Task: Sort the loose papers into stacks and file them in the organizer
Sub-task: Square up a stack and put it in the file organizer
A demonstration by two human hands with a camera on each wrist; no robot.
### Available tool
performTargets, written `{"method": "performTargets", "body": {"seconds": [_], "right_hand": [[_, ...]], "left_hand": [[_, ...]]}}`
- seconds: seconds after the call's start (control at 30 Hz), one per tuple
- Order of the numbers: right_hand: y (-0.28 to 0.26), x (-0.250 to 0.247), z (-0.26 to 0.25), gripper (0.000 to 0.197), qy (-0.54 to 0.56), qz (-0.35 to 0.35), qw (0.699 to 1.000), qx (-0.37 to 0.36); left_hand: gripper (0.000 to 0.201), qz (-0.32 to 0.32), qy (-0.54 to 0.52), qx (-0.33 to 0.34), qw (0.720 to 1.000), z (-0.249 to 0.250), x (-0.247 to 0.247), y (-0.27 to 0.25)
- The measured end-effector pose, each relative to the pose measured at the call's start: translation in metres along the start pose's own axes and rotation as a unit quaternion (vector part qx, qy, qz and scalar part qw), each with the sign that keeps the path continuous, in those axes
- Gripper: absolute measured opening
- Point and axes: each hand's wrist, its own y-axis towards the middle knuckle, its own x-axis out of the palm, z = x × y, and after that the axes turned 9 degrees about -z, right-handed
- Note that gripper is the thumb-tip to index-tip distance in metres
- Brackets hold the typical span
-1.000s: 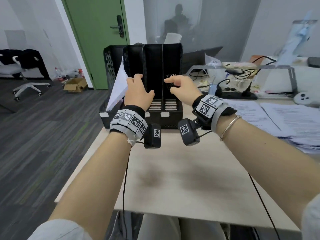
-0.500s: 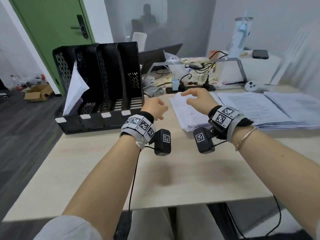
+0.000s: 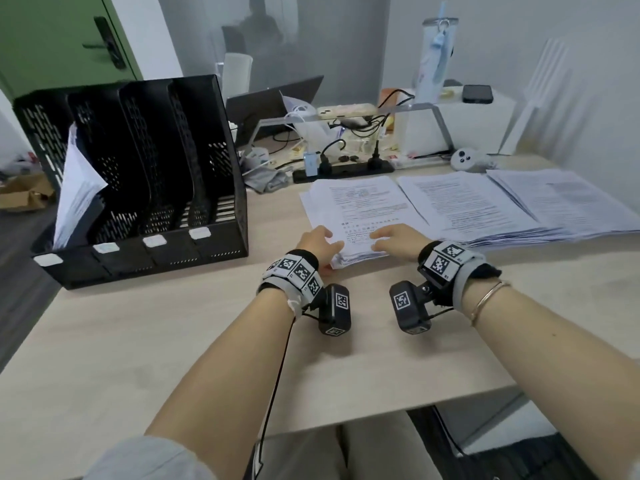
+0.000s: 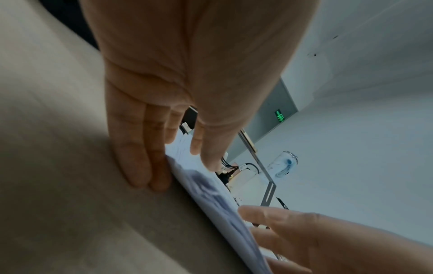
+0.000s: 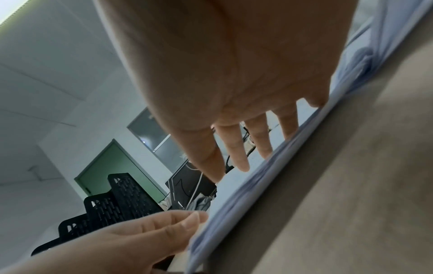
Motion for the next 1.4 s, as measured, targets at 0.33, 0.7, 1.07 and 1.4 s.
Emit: {"method": "performTargets", "body": {"seconds": [0.33,0.7,1.07,1.4], "right_hand": [[0.002,0.012,0.011,0.044,-0.07,-0.04,0.997,0.019],[0.002,0.026,0.004,0.047,-0.038,0.023,0.996,0.072],[-0.018,0.051,-0.014,0.076,-0.075,-0.006,0.994,0.078],[-0.036,0.053,-0.014,0.078,-0.006,0.027,0.997,0.077]], "left_hand": [[0.046,0.02,0.019,0.008,1.0,-0.001,0.008,0.01],[0.053,0.003,0.032,-0.068,0.997,-0.036,-0.02,-0.026],[0.053,-0.041,0.092,-0.093,0.991,-0.079,-0.039,-0.065],[0.032,0.072,-0.048,-0.025,0.996,-0.076,-0.037,-0.075]]}}
